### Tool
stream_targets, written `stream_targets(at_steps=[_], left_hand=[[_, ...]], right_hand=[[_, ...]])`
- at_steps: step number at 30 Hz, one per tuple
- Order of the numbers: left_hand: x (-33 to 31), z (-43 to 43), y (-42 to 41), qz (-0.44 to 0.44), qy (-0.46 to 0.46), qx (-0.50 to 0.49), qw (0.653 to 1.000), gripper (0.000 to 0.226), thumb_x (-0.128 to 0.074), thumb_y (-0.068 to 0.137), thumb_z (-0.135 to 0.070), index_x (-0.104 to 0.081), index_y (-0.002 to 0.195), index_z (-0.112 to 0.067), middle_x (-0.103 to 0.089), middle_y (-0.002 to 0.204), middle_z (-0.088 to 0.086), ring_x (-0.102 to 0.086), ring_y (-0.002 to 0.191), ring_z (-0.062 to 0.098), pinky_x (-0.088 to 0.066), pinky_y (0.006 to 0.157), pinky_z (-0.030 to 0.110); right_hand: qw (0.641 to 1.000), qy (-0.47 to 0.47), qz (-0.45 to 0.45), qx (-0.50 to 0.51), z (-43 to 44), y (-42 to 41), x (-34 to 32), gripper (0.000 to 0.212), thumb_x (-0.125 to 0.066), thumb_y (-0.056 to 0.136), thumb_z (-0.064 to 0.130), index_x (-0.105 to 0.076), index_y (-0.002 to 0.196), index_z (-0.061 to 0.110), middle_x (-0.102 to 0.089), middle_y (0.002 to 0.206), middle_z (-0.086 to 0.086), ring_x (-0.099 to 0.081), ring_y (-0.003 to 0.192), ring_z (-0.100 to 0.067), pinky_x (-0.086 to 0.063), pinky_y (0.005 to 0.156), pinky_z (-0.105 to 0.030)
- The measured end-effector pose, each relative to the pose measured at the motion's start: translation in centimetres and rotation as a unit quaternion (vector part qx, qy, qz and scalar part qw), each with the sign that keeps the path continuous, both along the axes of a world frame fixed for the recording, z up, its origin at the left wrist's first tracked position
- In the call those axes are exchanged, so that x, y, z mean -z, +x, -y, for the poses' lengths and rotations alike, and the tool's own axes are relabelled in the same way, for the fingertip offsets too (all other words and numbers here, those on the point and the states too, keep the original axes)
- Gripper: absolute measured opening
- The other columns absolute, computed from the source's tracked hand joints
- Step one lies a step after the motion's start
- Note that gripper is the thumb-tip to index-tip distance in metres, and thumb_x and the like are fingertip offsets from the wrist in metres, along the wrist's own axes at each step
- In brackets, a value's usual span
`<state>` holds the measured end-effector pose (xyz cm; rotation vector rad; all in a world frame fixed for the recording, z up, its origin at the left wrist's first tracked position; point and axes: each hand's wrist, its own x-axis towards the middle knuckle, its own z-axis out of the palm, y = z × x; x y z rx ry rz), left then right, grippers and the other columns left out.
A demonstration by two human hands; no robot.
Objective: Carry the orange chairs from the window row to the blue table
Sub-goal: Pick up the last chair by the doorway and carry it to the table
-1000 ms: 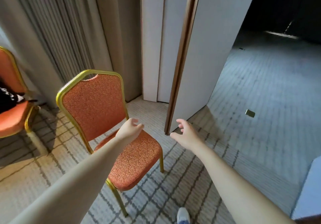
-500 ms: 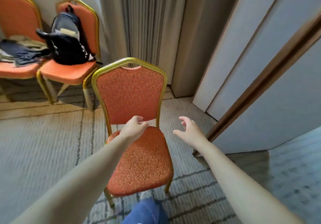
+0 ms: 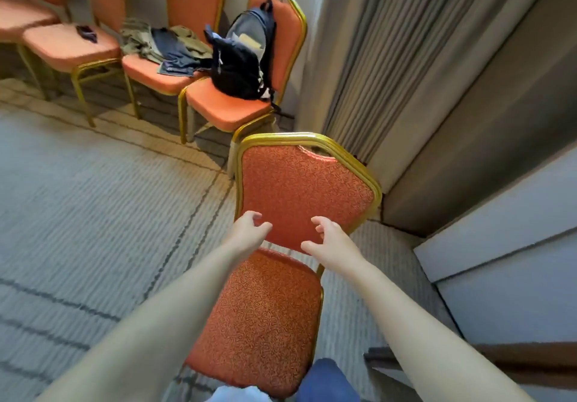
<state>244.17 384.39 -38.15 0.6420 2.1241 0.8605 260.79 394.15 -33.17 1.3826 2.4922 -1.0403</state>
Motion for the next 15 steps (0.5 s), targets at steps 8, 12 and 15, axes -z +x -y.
stream_targets(at_steps=[8, 12, 15], left_hand=[[2.3, 4.3, -3.0, 0.032, -0.054, -0.238, 0.969, 0.049, -0.051, 0.093, -0.039, -0.044, 0.137, -0.020, -0.053, 0.131, 0.001, -0.055, 0.100, 0.017, -0.044, 0.090, 0.031], [4.2, 6.6, -2.1, 0.052, -0.091, -0.392, 0.914, 0.047, -0.056, 0.090, -0.038, -0.049, 0.132, -0.018, -0.060, 0.122, 0.001, -0.059, 0.105, 0.022, -0.045, 0.090, 0.028], [5.2, 7.4, 0.0, 0.074, -0.095, -0.494, 0.861, 0.046, -0.058, 0.091, -0.037, -0.050, 0.132, -0.017, -0.060, 0.122, 0.001, -0.062, 0.100, 0.023, -0.048, 0.088, 0.028]], right_hand=[[0.973, -0.012, 0.029, -0.227, -3.2, -9.4, 3.1, 0.067, -0.064, 0.091, 0.039, -0.036, 0.149, 0.023, -0.040, 0.151, -0.005, -0.050, 0.130, -0.020, -0.048, 0.100, -0.036], [0.935, -0.040, 0.039, -0.349, -4.2, -13.0, 5.4, 0.065, -0.065, 0.091, 0.034, -0.039, 0.148, 0.019, -0.042, 0.148, -0.008, -0.053, 0.122, -0.020, -0.049, 0.088, -0.030], [0.903, -0.059, 0.054, -0.423, -4.8, -14.9, 7.2, 0.063, -0.065, 0.090, 0.033, -0.041, 0.147, 0.018, -0.044, 0.147, -0.007, -0.055, 0.112, -0.016, -0.047, 0.077, -0.025]])
